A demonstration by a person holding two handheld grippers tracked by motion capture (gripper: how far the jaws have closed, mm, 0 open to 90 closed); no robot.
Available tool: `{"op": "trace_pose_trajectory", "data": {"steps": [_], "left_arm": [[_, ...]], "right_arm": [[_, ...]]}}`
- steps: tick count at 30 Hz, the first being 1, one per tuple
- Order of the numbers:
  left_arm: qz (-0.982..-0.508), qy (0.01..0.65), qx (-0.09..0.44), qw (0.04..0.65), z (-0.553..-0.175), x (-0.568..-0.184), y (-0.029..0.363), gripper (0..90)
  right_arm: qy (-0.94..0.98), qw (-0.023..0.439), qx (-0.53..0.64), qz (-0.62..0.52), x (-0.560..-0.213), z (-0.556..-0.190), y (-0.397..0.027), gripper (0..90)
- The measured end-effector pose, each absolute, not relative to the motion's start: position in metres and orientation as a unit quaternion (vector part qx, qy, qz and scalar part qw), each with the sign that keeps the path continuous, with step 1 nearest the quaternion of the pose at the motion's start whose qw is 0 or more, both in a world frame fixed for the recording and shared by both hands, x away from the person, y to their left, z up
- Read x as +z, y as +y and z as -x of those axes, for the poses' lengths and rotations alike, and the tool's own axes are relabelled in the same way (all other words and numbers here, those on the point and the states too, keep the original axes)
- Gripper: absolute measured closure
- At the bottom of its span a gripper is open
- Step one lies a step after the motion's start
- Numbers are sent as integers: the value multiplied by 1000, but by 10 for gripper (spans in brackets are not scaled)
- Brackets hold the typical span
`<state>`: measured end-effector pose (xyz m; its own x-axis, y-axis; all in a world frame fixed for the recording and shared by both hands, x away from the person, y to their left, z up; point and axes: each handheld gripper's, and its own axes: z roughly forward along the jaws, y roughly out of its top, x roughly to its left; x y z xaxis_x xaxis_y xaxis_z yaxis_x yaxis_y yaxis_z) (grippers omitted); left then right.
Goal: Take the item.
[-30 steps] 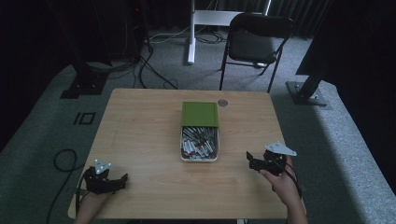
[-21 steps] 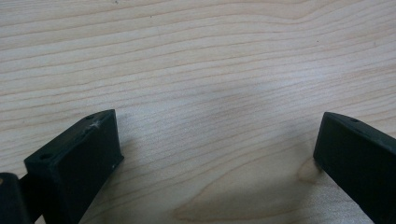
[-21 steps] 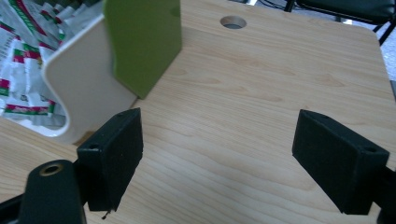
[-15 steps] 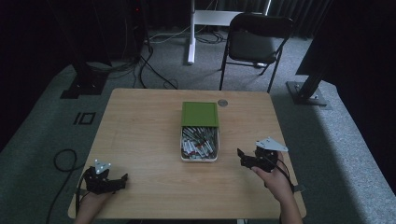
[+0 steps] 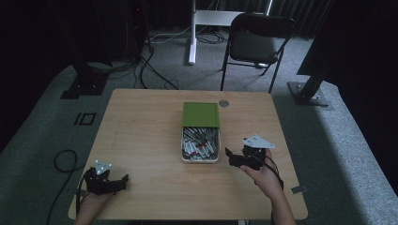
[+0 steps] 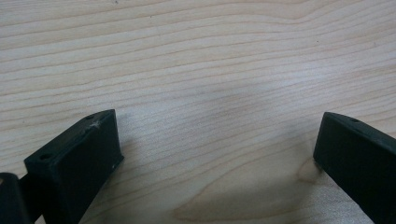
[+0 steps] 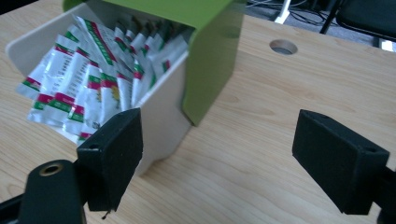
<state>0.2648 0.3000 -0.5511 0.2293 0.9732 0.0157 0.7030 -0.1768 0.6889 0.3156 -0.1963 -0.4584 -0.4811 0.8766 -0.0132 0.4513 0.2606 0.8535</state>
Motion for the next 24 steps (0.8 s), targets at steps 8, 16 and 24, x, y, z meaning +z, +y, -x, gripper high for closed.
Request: {"op": "trace_pose_trajectory", "data": {"steps": [8,16,24], "left_arm": [[-730,574,236,286,-265,-551,300,14],[-730,574,236,286,-265,-551,300,14],[-730,574,236,286,-265,-551,300,14]], "right_arm": [[762,247,423,-423,-457,-318,-177,164],[770,245,426,-407,-456,-318,-163,188],[776,239,429,-396,-458,-318,-150,221]]}}
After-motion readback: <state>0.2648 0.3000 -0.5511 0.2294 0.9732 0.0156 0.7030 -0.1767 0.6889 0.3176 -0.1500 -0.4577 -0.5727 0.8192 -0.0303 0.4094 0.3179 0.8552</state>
